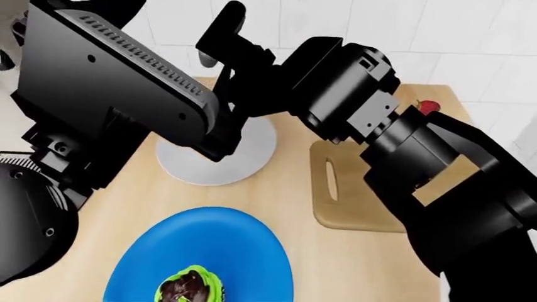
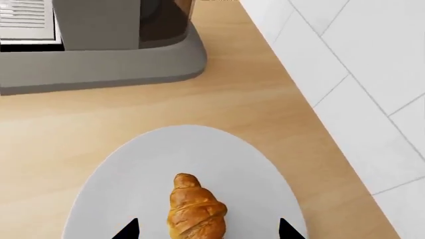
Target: From the different types of pastries on the counter, select a croissant and place it on the cutting board. Then retrieve a jar of jam from the cabinet and place it alongside the croissant on the cutting board.
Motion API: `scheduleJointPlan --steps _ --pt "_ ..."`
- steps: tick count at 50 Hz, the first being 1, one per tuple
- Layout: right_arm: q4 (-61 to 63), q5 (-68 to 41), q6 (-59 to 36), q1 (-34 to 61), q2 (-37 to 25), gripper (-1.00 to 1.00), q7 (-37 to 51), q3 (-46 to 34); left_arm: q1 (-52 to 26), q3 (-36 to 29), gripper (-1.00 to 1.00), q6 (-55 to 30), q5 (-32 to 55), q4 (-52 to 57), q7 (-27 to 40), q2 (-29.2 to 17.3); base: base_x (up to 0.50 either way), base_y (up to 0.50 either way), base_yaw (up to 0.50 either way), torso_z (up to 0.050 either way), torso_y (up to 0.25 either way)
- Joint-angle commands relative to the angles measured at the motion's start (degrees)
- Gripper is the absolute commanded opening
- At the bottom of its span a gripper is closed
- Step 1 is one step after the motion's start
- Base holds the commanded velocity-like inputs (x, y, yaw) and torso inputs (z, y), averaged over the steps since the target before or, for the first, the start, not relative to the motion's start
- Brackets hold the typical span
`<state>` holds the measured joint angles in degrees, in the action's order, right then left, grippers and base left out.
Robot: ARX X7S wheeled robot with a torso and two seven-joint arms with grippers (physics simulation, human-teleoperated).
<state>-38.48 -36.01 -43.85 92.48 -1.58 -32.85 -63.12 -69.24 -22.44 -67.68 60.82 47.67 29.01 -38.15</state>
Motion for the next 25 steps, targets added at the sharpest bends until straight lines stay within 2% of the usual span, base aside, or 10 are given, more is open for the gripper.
scheduleJointPlan --steps 1,15,25 --pt "-1.06 -1.00 2.12 0.23 0.90 1.00 0.85 0.47 0.45 -0.89 1.00 0.83 -0.88 0.14 -0.46 -0.45 0.00 0.00 0.00 0.000 -0.148" --pt "-1.59 -3.68 3.18 0.98 1.10 1.00 0.89 -2.62 0.20 -0.87 1.00 1.03 -0.22 0.19 -0.25 -0.73 0.00 0.00 0.00 0.000 -0.144" --pt "-2.00 -4.58 3.04 0.55 1.17 1.00 1.16 -4.80 0.11 -1.01 1.00 1.35 0.05 0.19 -0.18 -0.75 0.00 0.00 0.00 0.000 -0.005"
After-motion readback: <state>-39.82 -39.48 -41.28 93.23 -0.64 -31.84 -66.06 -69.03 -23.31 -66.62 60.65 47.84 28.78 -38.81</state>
